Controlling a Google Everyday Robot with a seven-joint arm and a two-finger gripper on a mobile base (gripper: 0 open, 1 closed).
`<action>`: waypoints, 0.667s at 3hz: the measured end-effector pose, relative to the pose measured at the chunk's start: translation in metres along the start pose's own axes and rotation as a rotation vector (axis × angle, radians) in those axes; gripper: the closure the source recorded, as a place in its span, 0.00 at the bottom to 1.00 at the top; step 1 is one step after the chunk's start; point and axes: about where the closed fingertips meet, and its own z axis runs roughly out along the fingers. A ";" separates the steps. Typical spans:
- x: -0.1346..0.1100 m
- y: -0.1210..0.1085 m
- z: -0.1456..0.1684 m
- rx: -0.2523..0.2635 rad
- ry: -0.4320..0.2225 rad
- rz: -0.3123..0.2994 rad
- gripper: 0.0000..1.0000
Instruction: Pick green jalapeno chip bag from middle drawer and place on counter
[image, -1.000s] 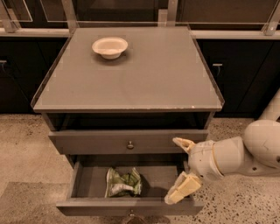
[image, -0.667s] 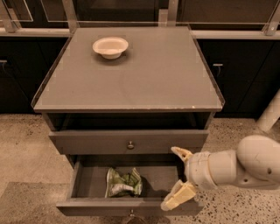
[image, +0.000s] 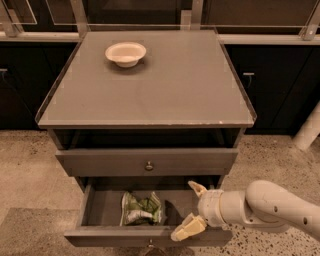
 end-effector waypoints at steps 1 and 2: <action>0.005 -0.002 0.006 0.002 -0.005 0.015 0.00; 0.008 -0.004 0.002 0.039 0.000 0.021 0.00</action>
Offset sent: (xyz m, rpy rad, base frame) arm 0.0010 -0.0266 -0.0069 -0.0520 -0.0473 -0.1546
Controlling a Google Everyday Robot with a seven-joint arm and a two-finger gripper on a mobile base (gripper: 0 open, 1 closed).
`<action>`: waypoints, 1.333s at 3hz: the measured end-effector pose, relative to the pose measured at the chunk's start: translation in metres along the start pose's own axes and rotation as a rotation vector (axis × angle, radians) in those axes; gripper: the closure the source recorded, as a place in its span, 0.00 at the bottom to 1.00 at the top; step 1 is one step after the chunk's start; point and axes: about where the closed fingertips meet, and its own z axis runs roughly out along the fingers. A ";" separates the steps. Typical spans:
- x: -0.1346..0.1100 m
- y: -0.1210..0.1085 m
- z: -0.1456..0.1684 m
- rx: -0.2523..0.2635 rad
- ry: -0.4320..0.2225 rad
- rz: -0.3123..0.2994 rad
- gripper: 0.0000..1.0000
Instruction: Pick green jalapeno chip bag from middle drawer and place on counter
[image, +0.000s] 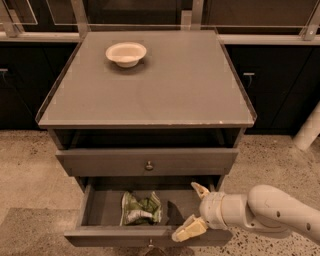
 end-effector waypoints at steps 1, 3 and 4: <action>0.004 -0.012 0.018 0.013 -0.002 -0.019 0.00; 0.024 -0.022 0.084 -0.060 0.011 -0.012 0.00; 0.033 -0.027 0.080 -0.028 0.016 0.025 0.00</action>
Offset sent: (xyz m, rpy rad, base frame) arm 0.0438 0.0338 -0.0744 -0.0068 0.0185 0.0467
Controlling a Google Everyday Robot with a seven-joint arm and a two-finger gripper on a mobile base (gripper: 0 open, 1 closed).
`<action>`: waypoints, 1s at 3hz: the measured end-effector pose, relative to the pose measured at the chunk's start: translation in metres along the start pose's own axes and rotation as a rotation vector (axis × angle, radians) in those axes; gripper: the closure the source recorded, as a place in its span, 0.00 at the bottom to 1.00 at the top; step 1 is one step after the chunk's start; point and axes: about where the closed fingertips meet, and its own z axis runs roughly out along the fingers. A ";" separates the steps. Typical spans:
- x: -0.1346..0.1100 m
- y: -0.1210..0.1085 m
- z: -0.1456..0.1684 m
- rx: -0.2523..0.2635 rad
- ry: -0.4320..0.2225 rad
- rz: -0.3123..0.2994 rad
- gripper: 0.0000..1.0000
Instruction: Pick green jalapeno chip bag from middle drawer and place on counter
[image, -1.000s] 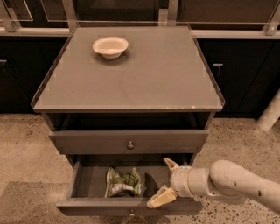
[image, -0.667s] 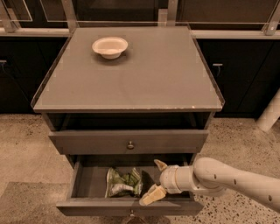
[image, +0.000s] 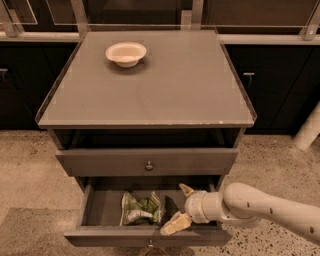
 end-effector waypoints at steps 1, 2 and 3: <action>0.003 -0.011 0.020 -0.018 -0.016 0.009 0.00; 0.003 -0.020 0.046 -0.059 -0.026 0.006 0.00; 0.000 -0.024 0.072 -0.094 -0.030 -0.013 0.00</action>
Offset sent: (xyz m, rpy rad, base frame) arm 0.0503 0.0425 -0.0533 0.0694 0.0394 0.0822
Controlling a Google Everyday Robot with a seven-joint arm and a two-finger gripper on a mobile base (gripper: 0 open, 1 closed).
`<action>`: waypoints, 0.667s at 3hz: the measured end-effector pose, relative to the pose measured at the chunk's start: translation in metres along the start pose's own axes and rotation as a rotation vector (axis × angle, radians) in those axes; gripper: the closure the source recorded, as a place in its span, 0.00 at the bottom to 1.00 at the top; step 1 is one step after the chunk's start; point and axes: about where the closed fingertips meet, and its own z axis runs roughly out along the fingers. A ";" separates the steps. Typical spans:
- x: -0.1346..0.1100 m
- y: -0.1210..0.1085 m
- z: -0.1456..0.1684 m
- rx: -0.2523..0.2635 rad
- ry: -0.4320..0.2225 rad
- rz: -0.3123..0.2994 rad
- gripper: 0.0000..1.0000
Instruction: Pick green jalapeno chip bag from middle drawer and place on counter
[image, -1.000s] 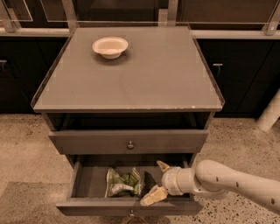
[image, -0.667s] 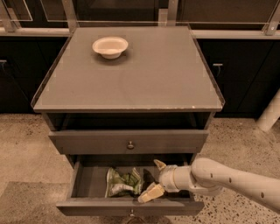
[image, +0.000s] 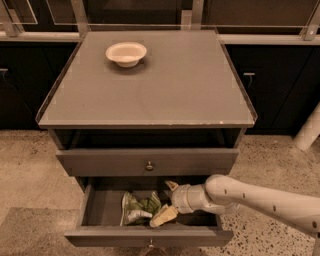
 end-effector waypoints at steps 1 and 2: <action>-0.001 -0.001 0.002 -0.002 -0.001 0.000 0.00; 0.009 -0.013 0.005 0.031 -0.017 0.037 0.00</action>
Offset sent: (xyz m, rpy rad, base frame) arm 0.0244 -0.0184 -0.0277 0.0274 0.0162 -0.1276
